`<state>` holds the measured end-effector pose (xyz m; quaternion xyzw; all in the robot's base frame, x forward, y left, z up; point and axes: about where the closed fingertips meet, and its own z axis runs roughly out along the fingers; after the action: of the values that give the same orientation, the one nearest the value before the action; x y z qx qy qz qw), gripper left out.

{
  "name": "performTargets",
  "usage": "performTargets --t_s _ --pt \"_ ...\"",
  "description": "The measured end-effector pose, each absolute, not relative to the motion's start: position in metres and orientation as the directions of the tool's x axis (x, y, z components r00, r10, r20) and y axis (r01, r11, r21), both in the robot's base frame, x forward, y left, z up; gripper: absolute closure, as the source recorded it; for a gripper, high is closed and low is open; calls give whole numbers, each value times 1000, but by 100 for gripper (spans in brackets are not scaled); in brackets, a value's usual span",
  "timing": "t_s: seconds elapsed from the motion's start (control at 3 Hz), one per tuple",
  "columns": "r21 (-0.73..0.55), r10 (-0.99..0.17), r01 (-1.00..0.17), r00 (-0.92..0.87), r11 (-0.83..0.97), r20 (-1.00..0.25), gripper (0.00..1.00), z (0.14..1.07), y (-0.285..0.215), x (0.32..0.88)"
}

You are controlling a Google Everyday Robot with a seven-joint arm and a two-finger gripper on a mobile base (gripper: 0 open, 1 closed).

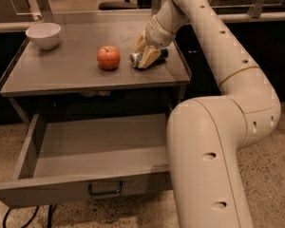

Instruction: Place redbull can into top drawer

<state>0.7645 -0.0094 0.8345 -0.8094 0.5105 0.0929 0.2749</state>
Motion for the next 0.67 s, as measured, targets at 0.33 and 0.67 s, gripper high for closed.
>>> performTargets --t_s 0.33,0.67 --pt "-391 -780 -865 471 -316 -411 100 858 -19 753" --pt "-462 -783 -846 469 -265 -408 100 910 -33 715"
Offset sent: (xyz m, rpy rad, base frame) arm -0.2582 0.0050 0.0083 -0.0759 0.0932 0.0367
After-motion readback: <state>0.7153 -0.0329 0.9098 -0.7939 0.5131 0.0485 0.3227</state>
